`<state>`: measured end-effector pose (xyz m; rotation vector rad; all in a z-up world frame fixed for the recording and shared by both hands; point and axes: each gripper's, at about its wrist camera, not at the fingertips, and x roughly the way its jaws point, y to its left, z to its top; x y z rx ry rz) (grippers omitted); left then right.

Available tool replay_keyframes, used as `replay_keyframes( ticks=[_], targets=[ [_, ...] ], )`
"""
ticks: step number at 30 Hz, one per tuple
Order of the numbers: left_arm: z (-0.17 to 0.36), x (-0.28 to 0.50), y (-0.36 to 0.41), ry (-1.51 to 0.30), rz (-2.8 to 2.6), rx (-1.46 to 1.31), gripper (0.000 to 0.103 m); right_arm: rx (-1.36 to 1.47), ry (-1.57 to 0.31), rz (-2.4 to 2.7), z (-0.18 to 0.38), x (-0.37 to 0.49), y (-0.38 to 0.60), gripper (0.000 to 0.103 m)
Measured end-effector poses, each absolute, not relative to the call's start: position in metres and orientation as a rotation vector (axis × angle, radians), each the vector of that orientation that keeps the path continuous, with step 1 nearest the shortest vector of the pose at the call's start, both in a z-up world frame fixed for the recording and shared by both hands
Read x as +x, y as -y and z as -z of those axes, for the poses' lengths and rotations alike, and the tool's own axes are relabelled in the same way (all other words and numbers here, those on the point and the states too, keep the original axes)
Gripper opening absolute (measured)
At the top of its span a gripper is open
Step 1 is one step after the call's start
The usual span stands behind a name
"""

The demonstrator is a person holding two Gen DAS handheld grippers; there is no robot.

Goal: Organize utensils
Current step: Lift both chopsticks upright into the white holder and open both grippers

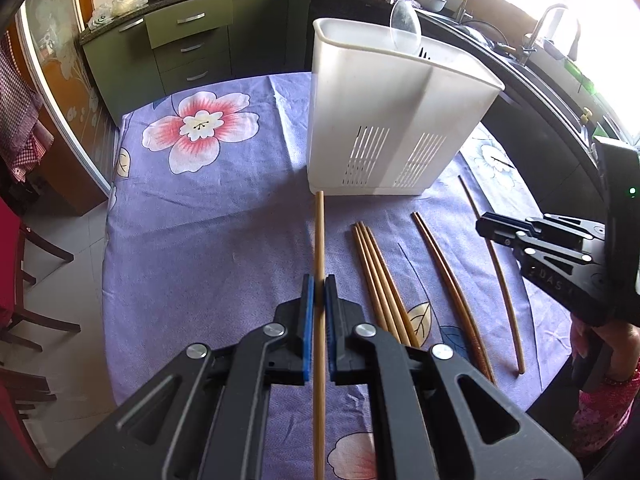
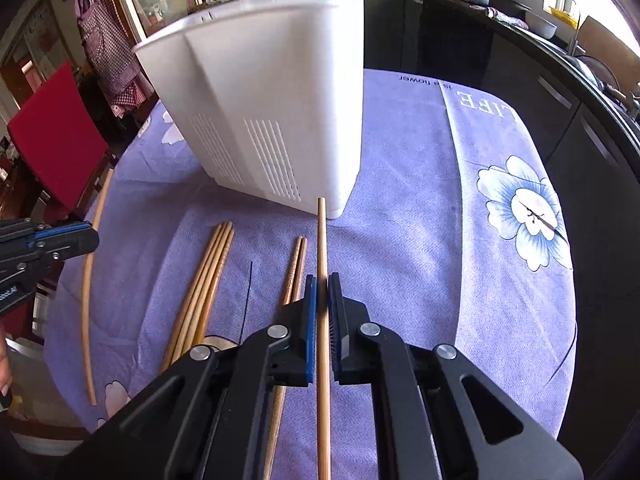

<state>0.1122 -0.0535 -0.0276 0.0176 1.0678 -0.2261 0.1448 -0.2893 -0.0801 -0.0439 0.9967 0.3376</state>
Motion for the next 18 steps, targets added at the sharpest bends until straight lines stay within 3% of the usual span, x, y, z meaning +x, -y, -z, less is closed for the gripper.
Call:
replay_keyframes(
  ticks=[8, 18],
  targets=[
    [0.000, 0.096, 0.053, -1.010, 0.248, 0.036, 0.006, 0.029, -0.808, -0.362, 0.016, 0.097, 0.323, 0.006],
    [-0.028, 0.068, 0.051, -0.937, 0.259, 0.047, 0.006, 0.037, -0.725, -0.375, -0.014, 0.052, 0.332, 0.006]
  ],
)
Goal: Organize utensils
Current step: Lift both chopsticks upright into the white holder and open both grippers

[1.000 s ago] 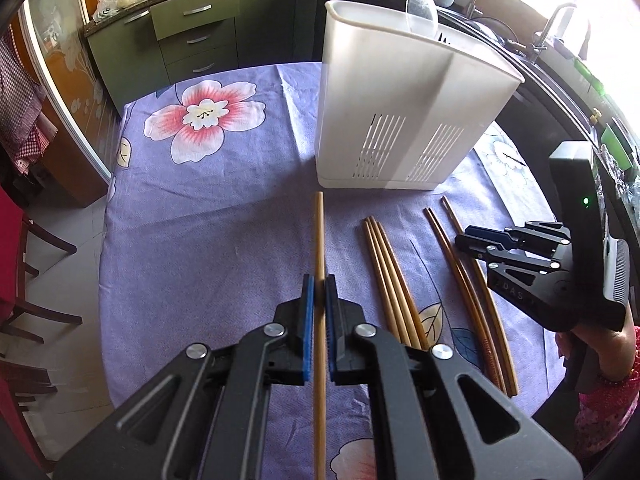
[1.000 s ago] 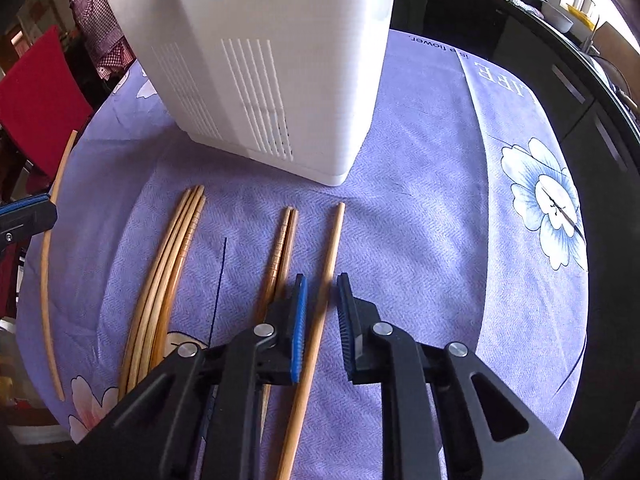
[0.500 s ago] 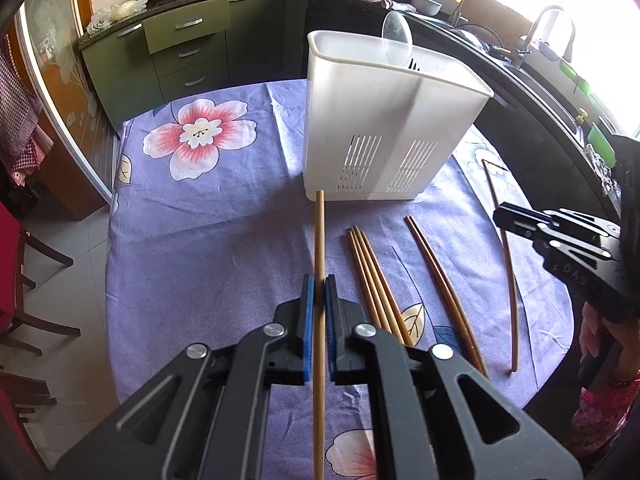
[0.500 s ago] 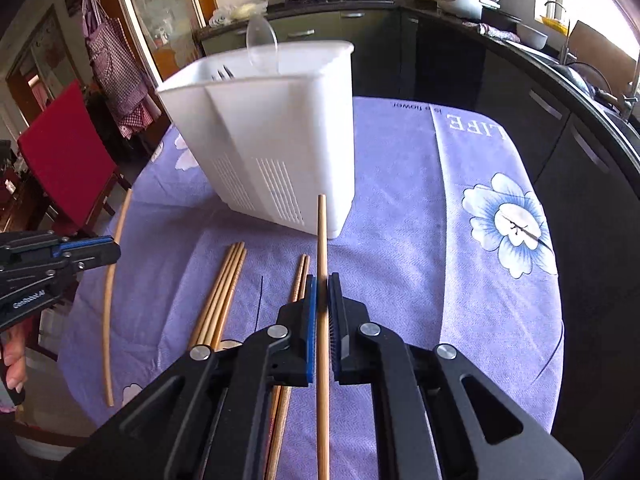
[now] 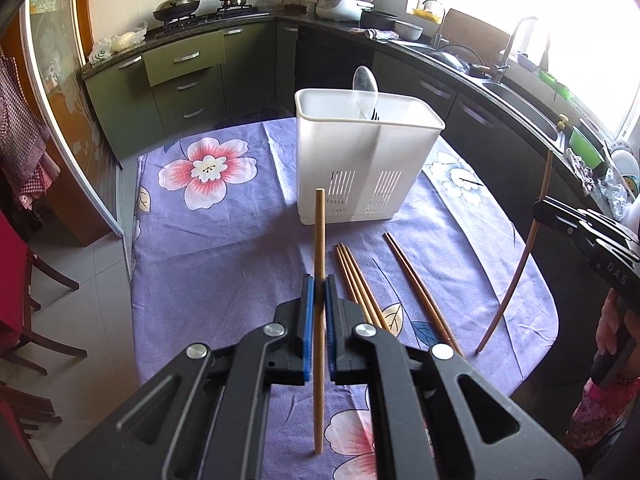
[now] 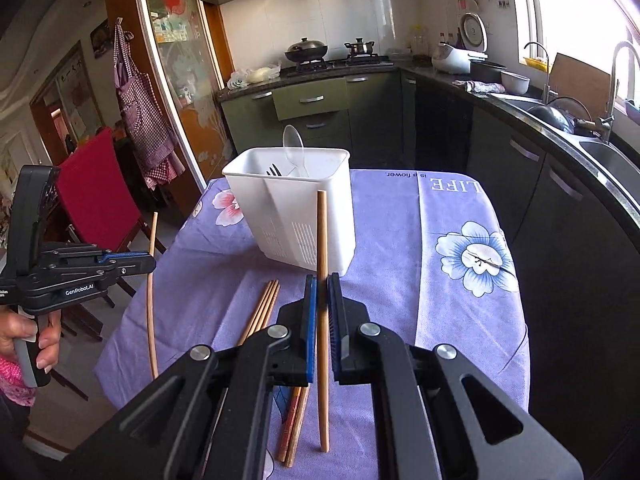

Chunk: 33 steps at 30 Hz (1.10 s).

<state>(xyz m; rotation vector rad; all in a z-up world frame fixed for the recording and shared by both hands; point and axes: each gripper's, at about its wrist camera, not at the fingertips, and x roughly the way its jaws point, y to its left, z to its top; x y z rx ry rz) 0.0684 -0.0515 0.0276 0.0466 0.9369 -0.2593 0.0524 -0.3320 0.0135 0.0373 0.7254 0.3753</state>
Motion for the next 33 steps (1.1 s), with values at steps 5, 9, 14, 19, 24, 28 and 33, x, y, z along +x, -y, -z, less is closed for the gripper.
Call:
replay_keyframes(
  ticks=[5, 9, 14, 19, 24, 28, 33],
  targets=[
    [-0.044, 0.057, 0.049, -0.888, 0.261, 0.054, 0.006, 0.043, -0.705, -0.380, -0.018, 0.046, 0.333, 0.006],
    [-0.058, 0.053, 0.050, -0.855, 0.275, 0.057, 0.006, 0.045, -0.668, -0.390, -0.033, 0.043, 0.331, 0.006],
    [-0.072, 0.056, 0.053, -0.831, 0.304, 0.040, 0.005, 0.060, -0.610, -0.409, -0.058, 0.045, 0.330, 0.006],
    [-0.099, 0.068, 0.062, -0.775, 0.322, 0.048, 0.006, 0.064, -0.555, -0.424, -0.091, 0.054, 0.326, 0.006],
    [-0.145, 0.081, 0.075, -0.708, 0.344, 0.055, 0.005, 0.065, -0.523, -0.453, -0.130, 0.071, 0.319, 0.006],
    [-0.186, 0.087, 0.084, -0.628, 0.339, 0.081, 0.006, 0.084, -0.477, -0.471, -0.164, 0.083, 0.315, 0.006],
    [-0.223, 0.103, 0.090, -0.541, 0.306, 0.087, 0.006, 0.096, -0.414, -0.446, -0.199, 0.107, 0.309, 0.006]
  ],
)
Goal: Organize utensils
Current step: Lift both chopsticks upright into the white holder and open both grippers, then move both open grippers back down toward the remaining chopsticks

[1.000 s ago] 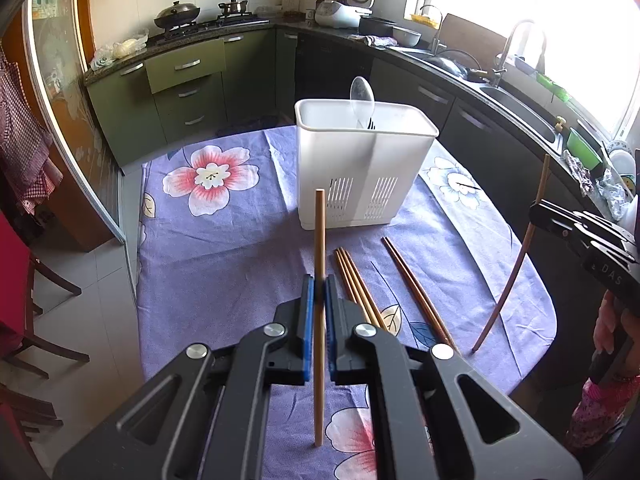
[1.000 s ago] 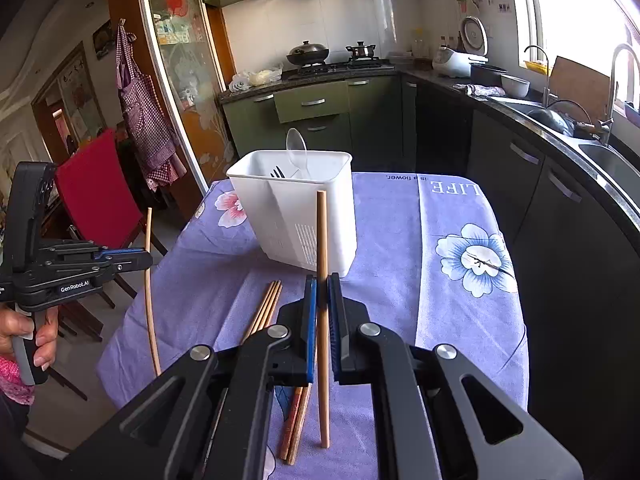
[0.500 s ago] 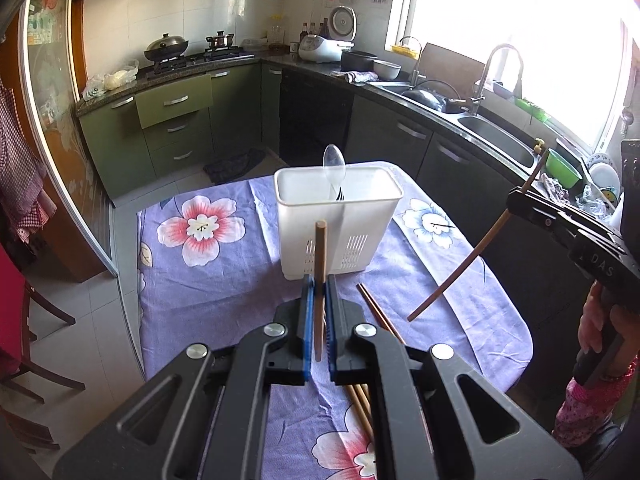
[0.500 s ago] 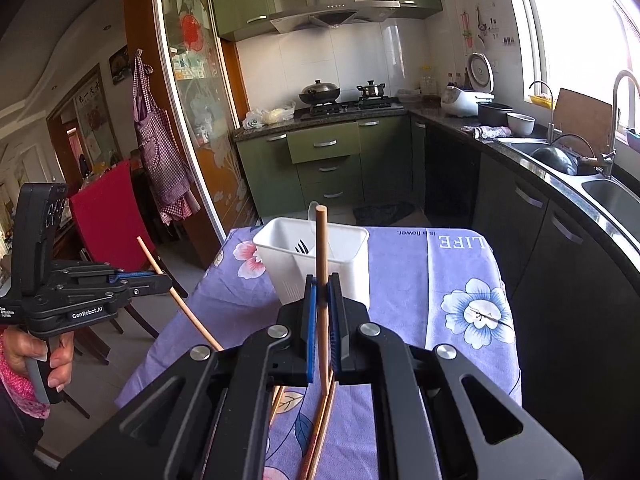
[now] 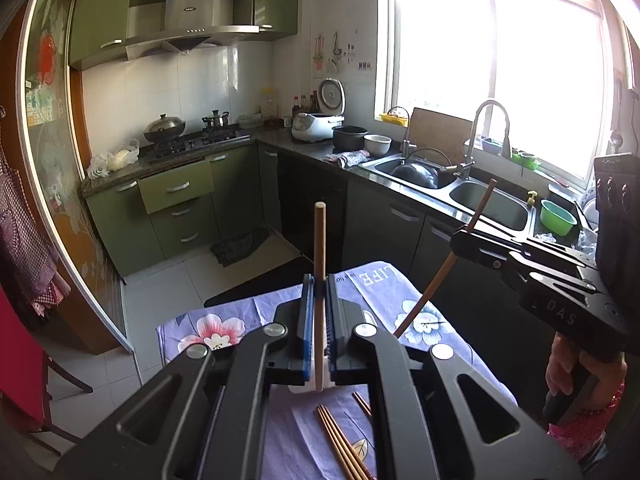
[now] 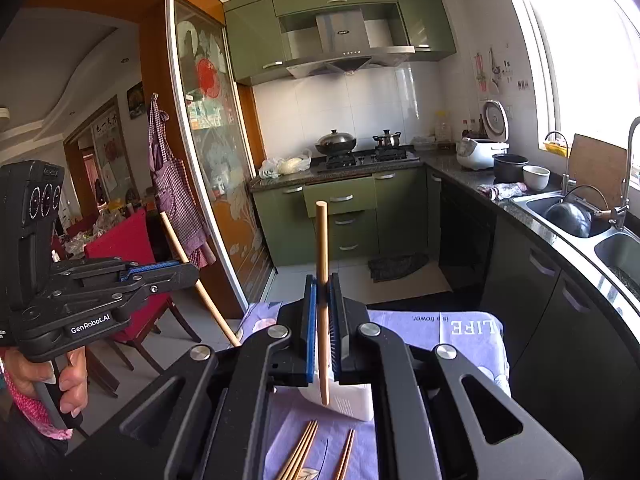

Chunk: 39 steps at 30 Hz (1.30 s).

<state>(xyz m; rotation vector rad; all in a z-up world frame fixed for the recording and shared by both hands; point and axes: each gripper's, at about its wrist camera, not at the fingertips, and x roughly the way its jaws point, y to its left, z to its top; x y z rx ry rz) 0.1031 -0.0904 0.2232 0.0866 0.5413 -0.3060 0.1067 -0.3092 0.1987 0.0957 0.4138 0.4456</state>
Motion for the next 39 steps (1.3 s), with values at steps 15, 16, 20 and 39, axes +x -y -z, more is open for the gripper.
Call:
replay_keyframes(
  ticks=[15, 16, 20, 39],
  targets=[
    [-0.161, 0.182, 0.098, -0.621, 0.244, 0.083, 0.006, 0.085, -0.527, -0.350, -0.130, 0.200, 0.288, 0.006],
    [-0.154, 0.185, 0.098, -0.637, 0.244, 0.080, 0.006, 0.085, -0.537, -0.350, -0.124, 0.203, 0.287, 0.007],
    [-0.135, 0.189, 0.093, -0.685, 0.239, 0.078, 0.006, 0.084, -0.573, -0.353, -0.106, 0.208, 0.286, 0.007],
    [-0.059, 0.117, 0.075, -0.909, 0.257, 0.014, 0.062, 0.124, -0.630, -0.337, -0.043, 0.092, 0.343, 0.031]
  ],
)
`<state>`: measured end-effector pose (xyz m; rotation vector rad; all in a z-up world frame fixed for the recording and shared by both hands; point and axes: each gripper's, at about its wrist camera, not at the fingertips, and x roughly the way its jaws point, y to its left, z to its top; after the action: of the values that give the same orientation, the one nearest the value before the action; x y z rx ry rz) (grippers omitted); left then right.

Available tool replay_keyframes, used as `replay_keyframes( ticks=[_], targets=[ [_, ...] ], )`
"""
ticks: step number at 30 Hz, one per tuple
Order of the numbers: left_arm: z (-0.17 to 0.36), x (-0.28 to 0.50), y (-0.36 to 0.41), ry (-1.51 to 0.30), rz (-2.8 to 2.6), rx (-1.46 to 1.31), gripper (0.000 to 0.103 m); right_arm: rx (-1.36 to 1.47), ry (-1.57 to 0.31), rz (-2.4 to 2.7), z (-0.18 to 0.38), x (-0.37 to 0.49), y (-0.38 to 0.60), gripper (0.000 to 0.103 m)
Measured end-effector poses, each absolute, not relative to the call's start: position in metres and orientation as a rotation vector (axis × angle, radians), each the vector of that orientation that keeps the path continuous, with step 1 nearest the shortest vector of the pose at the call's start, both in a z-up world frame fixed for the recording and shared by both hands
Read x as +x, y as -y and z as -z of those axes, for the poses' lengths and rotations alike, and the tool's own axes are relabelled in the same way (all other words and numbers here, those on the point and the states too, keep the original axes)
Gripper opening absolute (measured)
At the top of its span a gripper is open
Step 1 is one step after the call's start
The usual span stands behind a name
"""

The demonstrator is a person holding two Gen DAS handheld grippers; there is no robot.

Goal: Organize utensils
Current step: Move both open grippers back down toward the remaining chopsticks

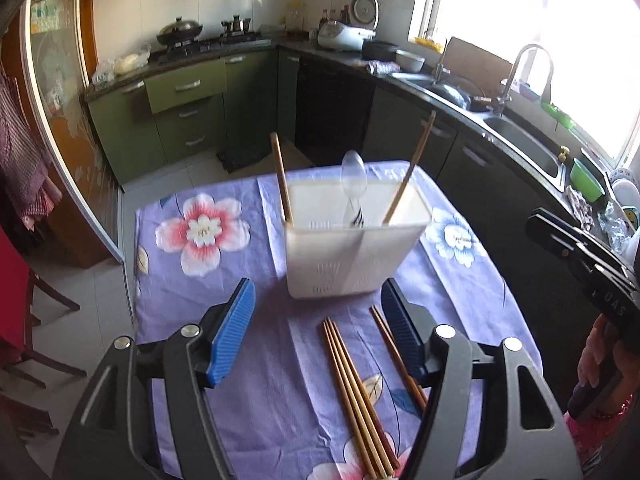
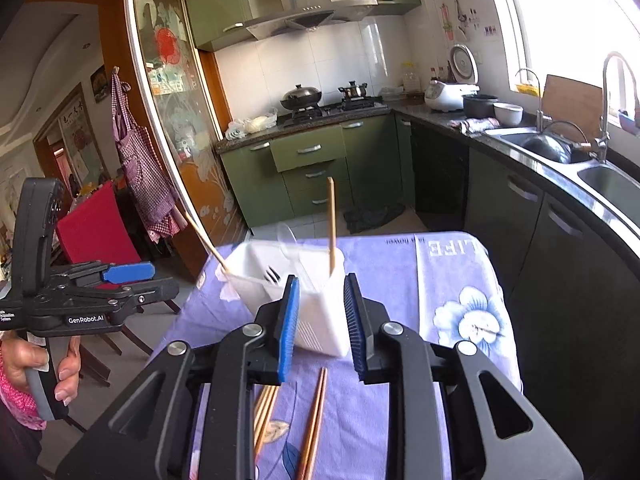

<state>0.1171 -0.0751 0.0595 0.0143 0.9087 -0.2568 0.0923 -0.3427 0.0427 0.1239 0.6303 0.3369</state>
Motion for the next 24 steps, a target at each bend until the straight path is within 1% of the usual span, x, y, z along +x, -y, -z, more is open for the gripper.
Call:
replay_keyframes(
  ticks=[1, 2, 4, 6, 8, 14, 24],
  targets=[
    [-0.040, 0.115, 0.076, -0.953, 0.258, -0.002, 0.062, 0.121, -0.653, -0.322, -0.030, 0.089, 0.345, 0.035],
    [-0.021, 0.114, 0.079, -0.994, 0.252, -0.005, 0.059, 0.117, -0.675, -0.311, -0.018, 0.087, 0.347, 0.036],
    [0.017, 0.114, 0.085, -1.088, 0.251, -0.010, 0.051, 0.120, -0.723, -0.303, 0.005, 0.084, 0.351, 0.036],
    [0.049, 0.115, 0.085, -1.166, 0.236, -0.029, 0.040, 0.138, -0.759, -0.308, 0.023, 0.082, 0.355, 0.036],
    [0.069, 0.118, 0.085, -1.194, 0.204, -0.032, 0.036, 0.152, -0.782, -0.312, 0.037, 0.080, 0.359, 0.036],
    [0.094, 0.127, 0.088, -1.239, 0.175, -0.027, 0.036, 0.171, -0.820, -0.316, 0.057, 0.082, 0.364, 0.036],
    [0.096, 0.135, 0.100, -1.265, 0.164, 0.019, 0.036, 0.203, -0.825, -0.321, 0.059, 0.084, 0.370, 0.036]
  ],
)
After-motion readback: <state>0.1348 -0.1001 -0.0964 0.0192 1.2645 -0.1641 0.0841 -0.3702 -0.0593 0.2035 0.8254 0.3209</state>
